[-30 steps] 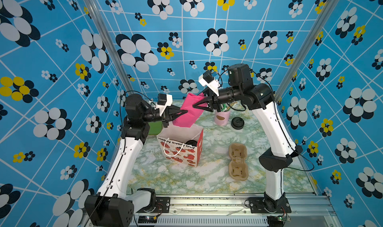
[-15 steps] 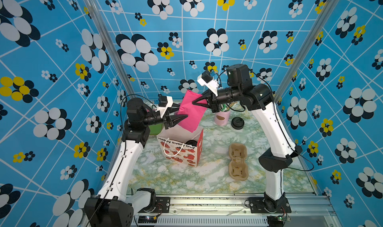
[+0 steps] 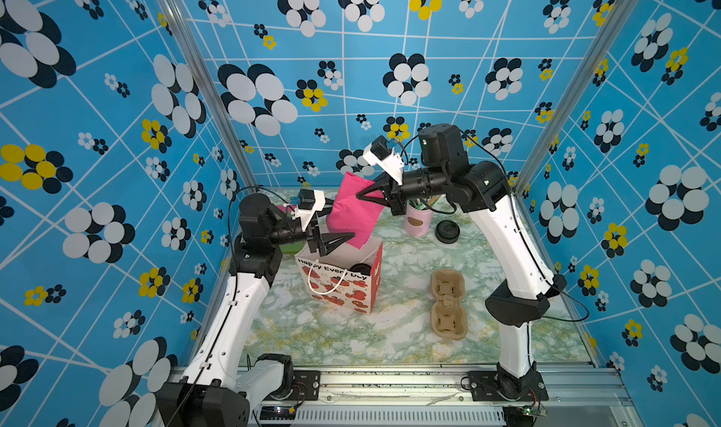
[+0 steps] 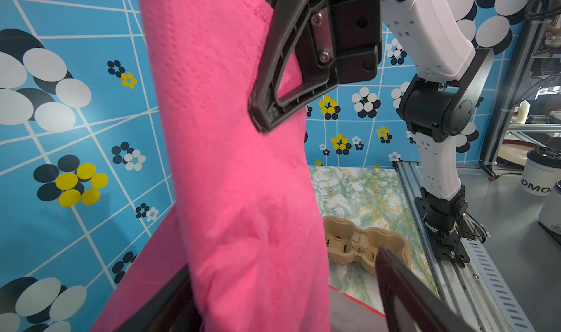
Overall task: Pack a coffee takeout order
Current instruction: Pass the napkin.
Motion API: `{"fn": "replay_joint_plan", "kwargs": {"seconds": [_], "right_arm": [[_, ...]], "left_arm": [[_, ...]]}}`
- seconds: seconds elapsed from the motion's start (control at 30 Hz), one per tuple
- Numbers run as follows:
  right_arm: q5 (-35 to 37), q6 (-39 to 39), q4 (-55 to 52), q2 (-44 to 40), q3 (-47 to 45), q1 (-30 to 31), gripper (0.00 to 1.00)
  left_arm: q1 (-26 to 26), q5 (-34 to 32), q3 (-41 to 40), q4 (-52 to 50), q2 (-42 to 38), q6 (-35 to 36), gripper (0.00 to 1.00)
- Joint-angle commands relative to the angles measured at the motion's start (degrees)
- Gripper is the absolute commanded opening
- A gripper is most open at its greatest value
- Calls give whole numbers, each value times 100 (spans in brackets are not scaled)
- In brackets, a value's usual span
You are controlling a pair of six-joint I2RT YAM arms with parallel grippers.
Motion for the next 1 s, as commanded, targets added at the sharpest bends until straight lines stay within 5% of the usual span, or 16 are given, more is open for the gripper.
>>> {"fn": "replay_joint_plan", "kwargs": {"seconds": [0.0, 0.33, 0.53, 0.97], "right_arm": [[150, 46, 144, -170, 94, 49, 0], [428, -26, 264, -350, 64, 49, 0], [543, -123, 355, -521, -155, 36, 0], [673, -280, 303, -645, -208, 23, 0]], "left_arm": [[-10, 207, -112, -166, 65, 16, 77], [-122, 114, -125, -762, 184, 512, 49], [-131, 27, -223, -757, 205, 569, 22], [-132, -189, -481, -572, 101, 499, 19]]}}
